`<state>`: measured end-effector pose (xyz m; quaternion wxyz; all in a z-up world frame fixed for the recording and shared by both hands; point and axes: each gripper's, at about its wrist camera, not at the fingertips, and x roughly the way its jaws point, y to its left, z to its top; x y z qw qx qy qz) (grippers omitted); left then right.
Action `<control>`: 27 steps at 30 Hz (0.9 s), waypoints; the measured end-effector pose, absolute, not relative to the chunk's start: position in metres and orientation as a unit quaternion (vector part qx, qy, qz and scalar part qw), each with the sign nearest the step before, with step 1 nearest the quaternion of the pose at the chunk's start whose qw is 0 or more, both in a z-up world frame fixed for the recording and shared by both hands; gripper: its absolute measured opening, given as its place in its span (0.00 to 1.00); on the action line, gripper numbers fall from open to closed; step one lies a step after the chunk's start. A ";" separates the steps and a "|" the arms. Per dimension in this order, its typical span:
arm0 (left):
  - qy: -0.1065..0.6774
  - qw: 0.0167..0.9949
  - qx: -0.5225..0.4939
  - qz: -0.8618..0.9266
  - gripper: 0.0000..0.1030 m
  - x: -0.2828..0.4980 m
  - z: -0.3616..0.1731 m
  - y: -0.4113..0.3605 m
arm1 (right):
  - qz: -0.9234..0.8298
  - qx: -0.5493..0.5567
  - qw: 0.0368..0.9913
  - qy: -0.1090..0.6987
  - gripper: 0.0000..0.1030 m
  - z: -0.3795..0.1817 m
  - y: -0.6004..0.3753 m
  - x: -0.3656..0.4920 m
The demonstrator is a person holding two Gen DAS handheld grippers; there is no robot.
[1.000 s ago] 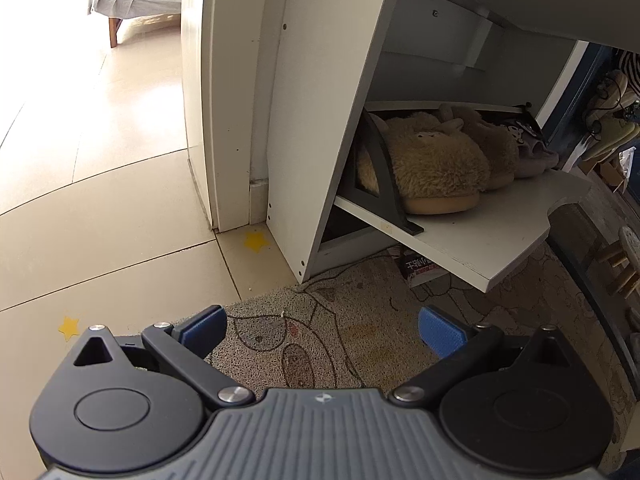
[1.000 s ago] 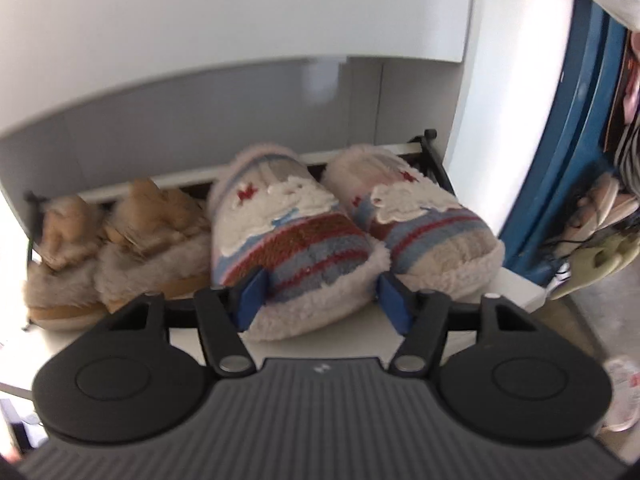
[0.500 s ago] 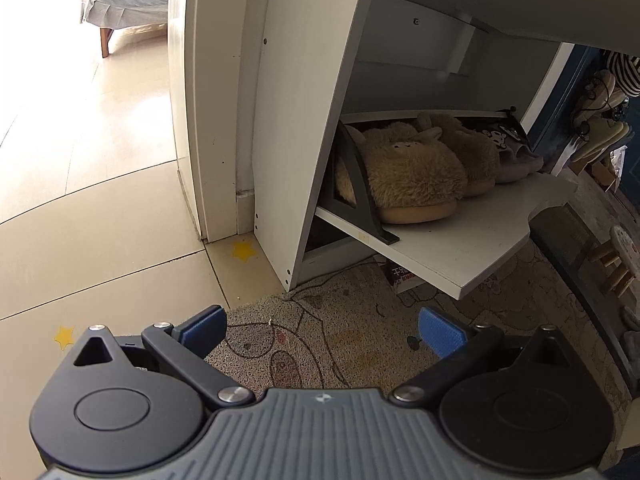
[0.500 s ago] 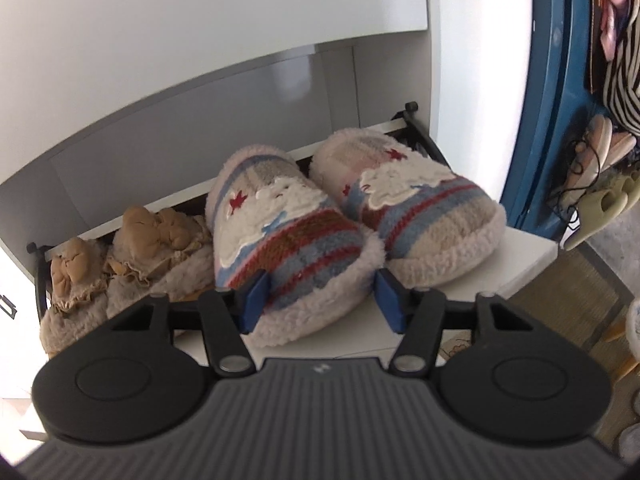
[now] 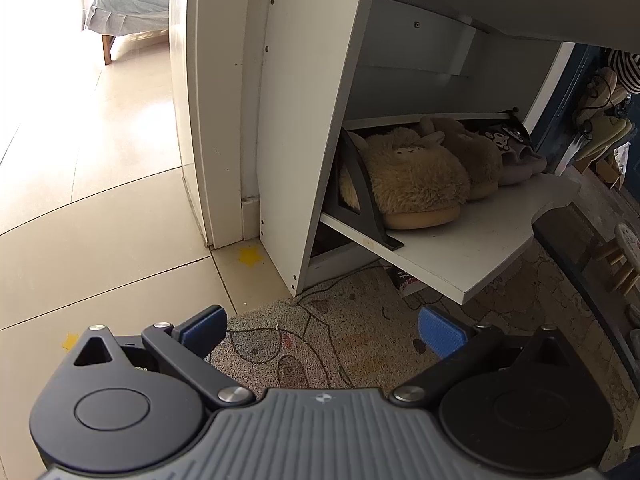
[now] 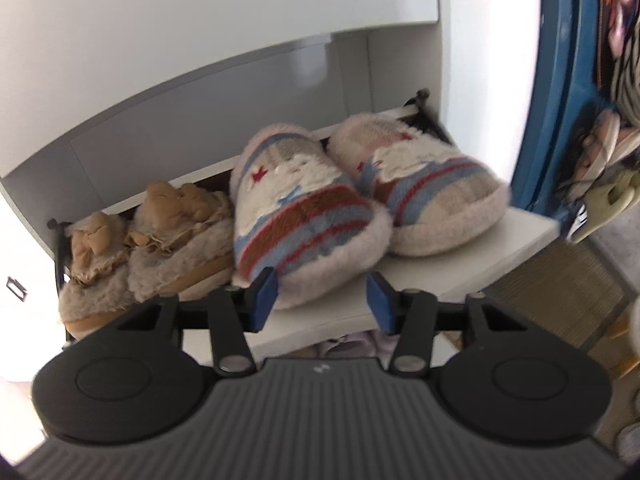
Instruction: Organize scattered shoes
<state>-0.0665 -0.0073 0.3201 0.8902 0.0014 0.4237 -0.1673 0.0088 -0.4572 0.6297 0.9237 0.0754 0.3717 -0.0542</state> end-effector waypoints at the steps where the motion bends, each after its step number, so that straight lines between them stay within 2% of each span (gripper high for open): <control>1: 0.423 0.891 0.001 -0.167 1.00 -0.066 0.320 -0.007 | -0.075 0.052 0.928 0.361 0.76 0.631 -0.458 0.005; 3: 0.423 0.891 0.003 -0.166 1.00 -0.066 0.320 -0.006 | -0.110 0.017 0.933 0.341 0.79 0.634 -0.460 -0.003; 6: 0.426 0.889 0.002 -0.166 1.00 -0.066 0.318 -0.006 | -0.130 0.046 0.934 0.331 0.86 0.632 -0.478 -0.005; 12: 0.422 0.890 0.007 -0.172 1.00 -0.068 0.320 -0.009 | -0.151 0.061 0.932 0.323 0.87 0.615 -0.499 0.008; 16: 0.425 0.889 0.008 -0.169 1.00 -0.068 0.319 -0.008 | -0.158 0.025 0.933 0.323 0.86 0.611 -0.497 0.022; 18: 0.426 0.889 0.009 -0.167 1.00 -0.067 0.318 -0.007 | -0.158 0.013 0.933 0.324 0.83 0.611 -0.495 0.027; 20: 0.428 0.889 0.010 -0.164 1.00 -0.066 0.317 -0.006 | -0.152 0.000 0.934 0.324 0.66 0.612 -0.493 0.034; 24: 0.426 0.890 0.006 -0.165 1.00 -0.066 0.319 -0.005 | -0.156 -0.023 0.935 0.316 0.68 0.611 -0.485 0.047; 27: 0.422 0.891 0.003 -0.166 1.00 -0.068 0.321 -0.003 | -0.155 0.008 0.939 0.306 0.72 0.611 -0.492 0.034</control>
